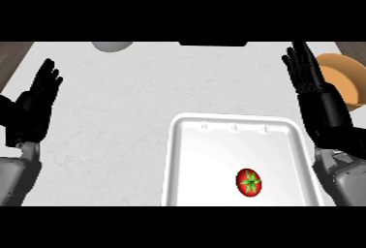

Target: Pick the tomato from the tray and place it in the pot

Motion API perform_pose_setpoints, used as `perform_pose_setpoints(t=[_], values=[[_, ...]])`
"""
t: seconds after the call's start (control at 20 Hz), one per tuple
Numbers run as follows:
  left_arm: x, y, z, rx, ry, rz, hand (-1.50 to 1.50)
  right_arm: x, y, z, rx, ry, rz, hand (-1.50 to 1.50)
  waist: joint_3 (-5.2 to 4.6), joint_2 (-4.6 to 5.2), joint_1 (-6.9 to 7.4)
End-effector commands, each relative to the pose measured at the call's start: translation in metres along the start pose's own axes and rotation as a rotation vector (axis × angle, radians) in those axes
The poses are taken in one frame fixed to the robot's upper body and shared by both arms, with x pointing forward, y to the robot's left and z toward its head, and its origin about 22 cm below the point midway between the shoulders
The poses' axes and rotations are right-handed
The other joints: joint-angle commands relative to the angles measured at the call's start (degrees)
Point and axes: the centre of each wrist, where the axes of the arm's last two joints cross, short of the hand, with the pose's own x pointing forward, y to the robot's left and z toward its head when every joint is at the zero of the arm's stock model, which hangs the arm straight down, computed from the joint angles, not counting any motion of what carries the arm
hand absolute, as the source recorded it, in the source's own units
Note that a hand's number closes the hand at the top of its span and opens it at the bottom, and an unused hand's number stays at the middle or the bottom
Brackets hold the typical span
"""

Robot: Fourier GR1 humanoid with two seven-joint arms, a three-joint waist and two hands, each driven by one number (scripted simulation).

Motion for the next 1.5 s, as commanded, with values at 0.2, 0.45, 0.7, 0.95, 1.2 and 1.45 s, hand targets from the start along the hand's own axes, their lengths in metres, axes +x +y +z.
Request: perform_pose_setpoints(t=[0.2,0.45,0.7,0.95,1.2,1.45], values=[[0.023,-0.022,0.002,-0.032,-0.177,0.129,0.0,0.013,-0.022,-0.01,0.514,-0.109,-0.279,1.5,1.33,0.48,1.69],[0.02,-0.027,0.004,-0.058,-0.17,0.206,0.0,-0.038,-0.113,0.015,0.507,-0.079,0.132,-1.5,1.27,0.75,0.82],[0.013,-0.042,0.013,-0.076,-0.166,0.206,0.0,-0.049,-0.147,0.031,0.663,-0.293,0.116,-1.5,1.31,0.36,0.54],[0.008,-0.036,0.0,-0.05,-0.145,0.202,0.0,-0.036,-0.17,0.026,0.817,-0.292,0.329,-1.5,1.11,0.11,-0.2],[0.006,-0.046,0.008,-0.056,-0.143,0.213,0.0,-0.03,-0.148,0.032,0.988,-0.22,0.522,-1.5,1.03,-0.22,-0.63],[0.018,-0.018,0.002,-0.066,-0.159,0.213,0.0,-0.02,-0.114,0.029,1.035,-0.207,0.606,-1.5,1.01,-0.18,-0.32]])
